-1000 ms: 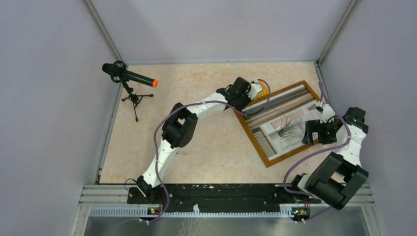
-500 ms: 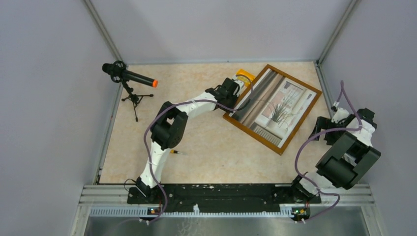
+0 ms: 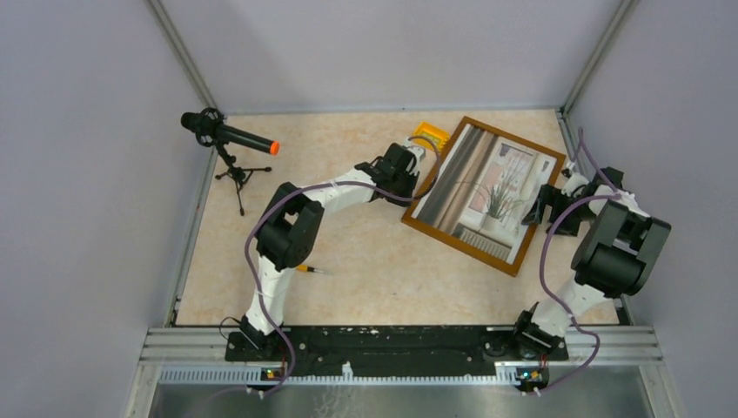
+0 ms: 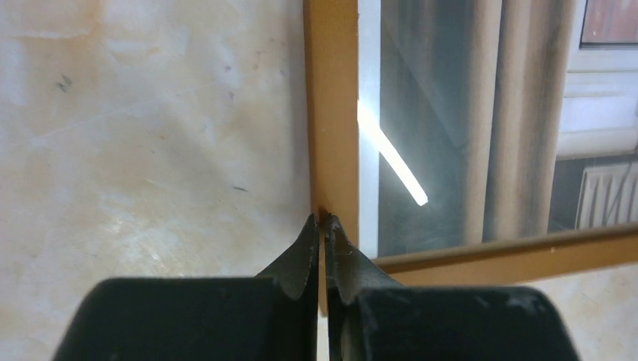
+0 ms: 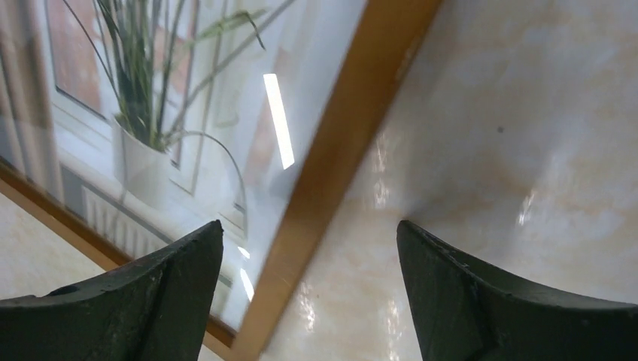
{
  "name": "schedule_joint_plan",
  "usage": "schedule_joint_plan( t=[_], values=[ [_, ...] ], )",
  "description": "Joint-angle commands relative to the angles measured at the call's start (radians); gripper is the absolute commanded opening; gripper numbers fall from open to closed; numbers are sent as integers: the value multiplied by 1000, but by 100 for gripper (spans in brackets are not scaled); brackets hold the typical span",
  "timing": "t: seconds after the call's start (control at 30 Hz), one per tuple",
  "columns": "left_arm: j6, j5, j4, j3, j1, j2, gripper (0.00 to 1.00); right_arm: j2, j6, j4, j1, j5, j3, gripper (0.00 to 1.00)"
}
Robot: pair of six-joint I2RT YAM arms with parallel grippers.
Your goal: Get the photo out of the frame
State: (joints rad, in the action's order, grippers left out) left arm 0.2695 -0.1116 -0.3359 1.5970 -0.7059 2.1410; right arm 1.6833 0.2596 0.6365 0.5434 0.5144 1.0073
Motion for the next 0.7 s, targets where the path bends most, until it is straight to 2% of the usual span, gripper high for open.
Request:
schedule_joint_plan(
  t=[0.0, 0.17, 0.33, 0.5, 0.67],
  values=[
    [24, -67, -91, -61, -47, 5, 5, 94, -80, -100, -38, 6, 78, 80],
    [-42, -35, -80, -92, -94, -28, 11, 180, -87, -140, -86, -33, 133, 63],
    [-113, -1, -60, -172, -124, -87, 26, 250, -78, -160, -146, -65, 195, 50],
    [-157, 23, -89, -194, -121, -84, 30, 300, -77, -184, -215, -74, 239, 46],
    [-171, -19, -76, -267, -87, -139, 33, 334, -71, -193, -322, -81, 259, 42]
  ],
)
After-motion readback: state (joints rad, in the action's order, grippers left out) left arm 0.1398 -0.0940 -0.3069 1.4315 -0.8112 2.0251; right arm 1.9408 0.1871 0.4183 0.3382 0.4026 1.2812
